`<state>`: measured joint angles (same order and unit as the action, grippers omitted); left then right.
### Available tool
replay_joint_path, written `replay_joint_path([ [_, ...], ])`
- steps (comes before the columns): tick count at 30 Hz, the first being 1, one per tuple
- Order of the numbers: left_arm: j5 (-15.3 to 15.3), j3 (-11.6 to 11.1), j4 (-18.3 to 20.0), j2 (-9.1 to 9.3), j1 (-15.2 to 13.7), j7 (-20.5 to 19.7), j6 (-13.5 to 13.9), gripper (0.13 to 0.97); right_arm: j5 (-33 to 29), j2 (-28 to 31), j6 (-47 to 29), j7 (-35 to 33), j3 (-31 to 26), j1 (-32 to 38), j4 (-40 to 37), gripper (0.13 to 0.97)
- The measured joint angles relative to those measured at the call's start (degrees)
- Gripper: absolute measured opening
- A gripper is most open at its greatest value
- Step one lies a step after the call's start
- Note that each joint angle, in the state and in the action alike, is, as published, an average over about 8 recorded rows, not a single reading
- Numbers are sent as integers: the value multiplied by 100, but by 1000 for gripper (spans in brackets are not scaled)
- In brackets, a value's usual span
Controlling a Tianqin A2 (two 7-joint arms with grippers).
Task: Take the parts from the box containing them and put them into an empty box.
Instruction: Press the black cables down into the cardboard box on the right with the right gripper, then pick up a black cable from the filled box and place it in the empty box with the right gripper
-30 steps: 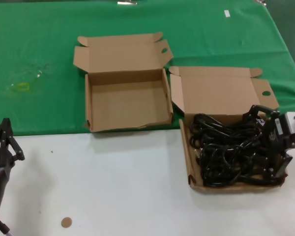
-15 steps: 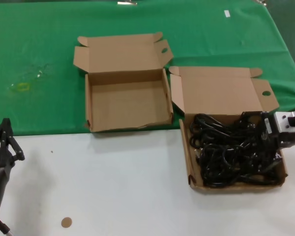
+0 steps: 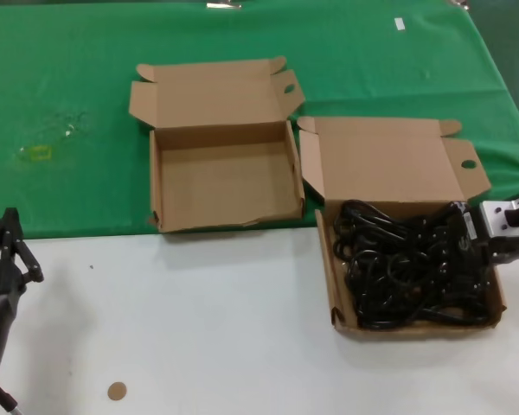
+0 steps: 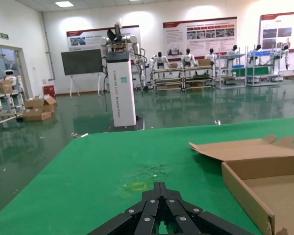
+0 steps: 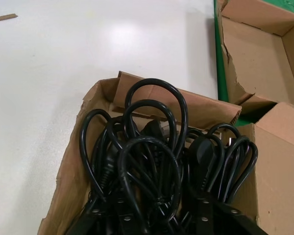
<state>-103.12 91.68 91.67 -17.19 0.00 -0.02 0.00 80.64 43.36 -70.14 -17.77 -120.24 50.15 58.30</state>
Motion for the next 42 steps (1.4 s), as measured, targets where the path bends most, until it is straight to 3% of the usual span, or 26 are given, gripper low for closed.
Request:
replay_joint_path([
  [6,0,0,0,0,0,0,0,144,-2,79,-22,65,27,-75,142,368],
  [15,0,0,0,0,0,0,0,144,10,242,-107,258,82,-159,456,238],
  [30,0,0,0,0,0,0,0,144,95,203,-371,691,227,470,653,217],
  [42,0,0,0,0,0,0,0,144,-113,-711,-149,743,35,1395,-115,216],
])
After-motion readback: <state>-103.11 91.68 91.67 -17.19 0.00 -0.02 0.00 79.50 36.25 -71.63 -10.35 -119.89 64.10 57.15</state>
